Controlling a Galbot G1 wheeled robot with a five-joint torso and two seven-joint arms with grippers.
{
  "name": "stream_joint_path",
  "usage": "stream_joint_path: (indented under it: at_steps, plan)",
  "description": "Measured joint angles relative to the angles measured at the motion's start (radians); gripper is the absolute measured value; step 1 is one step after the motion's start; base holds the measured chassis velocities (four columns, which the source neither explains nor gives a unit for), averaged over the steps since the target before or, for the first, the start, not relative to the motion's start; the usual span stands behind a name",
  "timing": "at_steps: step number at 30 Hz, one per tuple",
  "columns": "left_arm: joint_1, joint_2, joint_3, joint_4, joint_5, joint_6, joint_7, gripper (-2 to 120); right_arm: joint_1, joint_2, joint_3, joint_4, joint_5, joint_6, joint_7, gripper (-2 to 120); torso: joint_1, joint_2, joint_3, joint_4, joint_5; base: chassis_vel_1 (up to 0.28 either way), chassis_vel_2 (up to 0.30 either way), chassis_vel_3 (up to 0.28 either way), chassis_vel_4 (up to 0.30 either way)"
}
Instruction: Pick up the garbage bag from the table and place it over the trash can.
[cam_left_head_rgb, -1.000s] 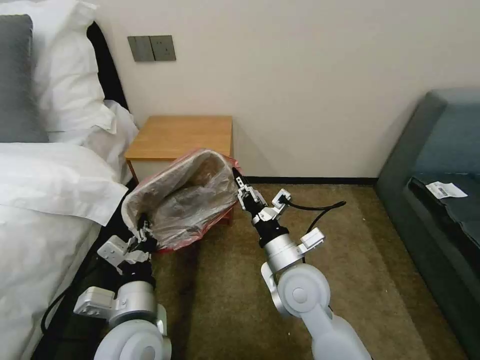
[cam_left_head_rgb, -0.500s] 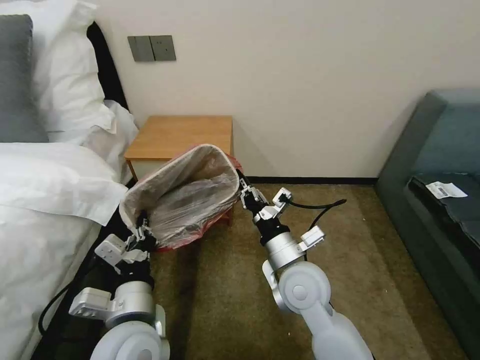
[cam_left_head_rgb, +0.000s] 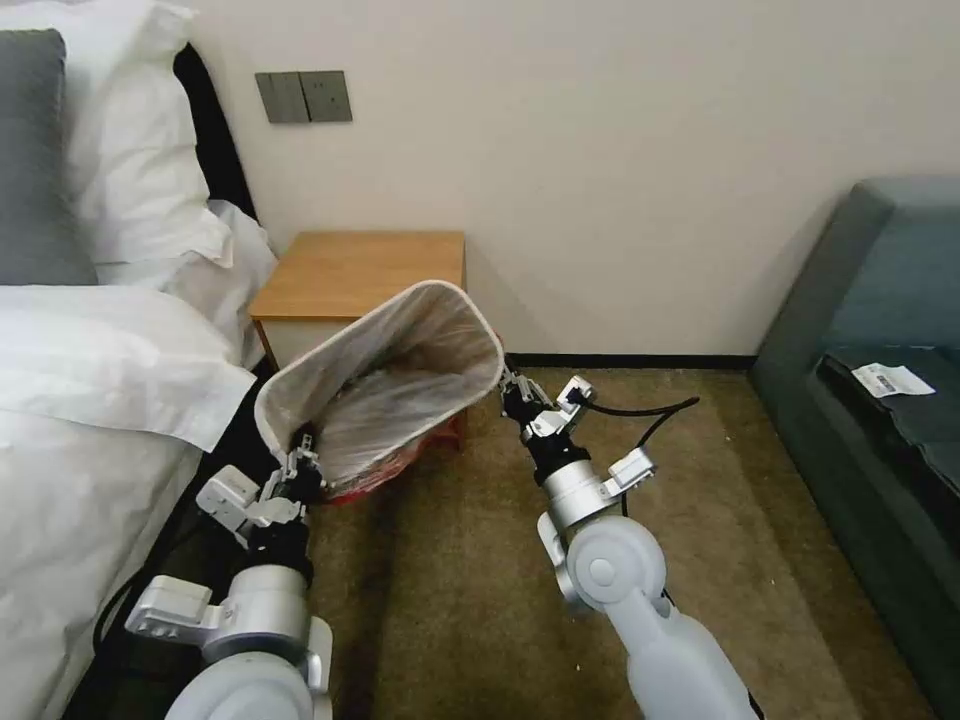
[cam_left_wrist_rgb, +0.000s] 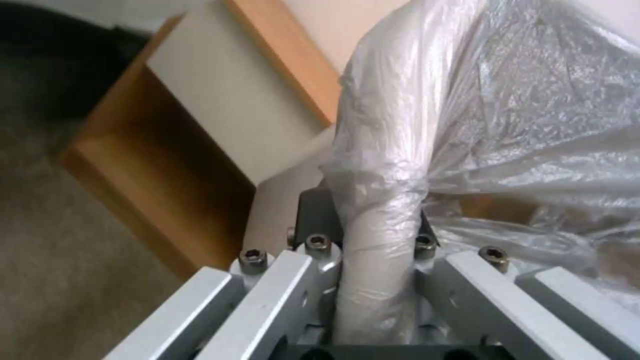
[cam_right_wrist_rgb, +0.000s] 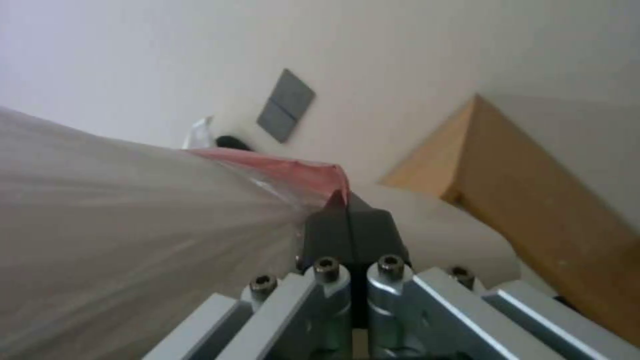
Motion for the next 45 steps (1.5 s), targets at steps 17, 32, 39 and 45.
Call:
stream_joint_path:
  at_steps: [17, 32, 39, 45]
  plan:
    - [0.011, 0.006, 0.003, 0.000, -0.101, 0.052, -0.019, 5, 0.029, -0.004, 0.036, -0.130, -0.055, 0.038, 0.000, 0, 0.000, 0.000, 0.000, 0.0000, -0.0001, 0.000, 0.000, 0.000, 0.000]
    - [-0.034, 0.024, -0.045, -0.006, -0.098, 0.053, -0.030, 5, -0.061, -0.033, 0.051, -0.034, -0.180, 0.057, -0.011, 20, 0.000, 0.000, 0.000, 0.0000, 0.0002, 0.000, 0.000, 0.000, 0.000]
    - [-0.058, 0.031, -0.052, 0.028, -0.098, 0.052, -0.037, 4, -0.142, -0.052, 0.099, 0.092, -0.222, 0.067, -0.035, 46, 0.000, 0.000, 0.000, -0.0001, -0.0001, 0.000, 0.000, 0.000, 0.000]
    - [-0.059, 0.076, -0.036, 0.085, 0.022, 0.056, -0.035, 4, -0.176, -0.086, 0.129, 0.198, -0.318, 0.096, -0.061, 69, 0.000, 0.000, 0.000, -0.0001, 0.0000, 0.000, 0.000, 0.000, 0.000]
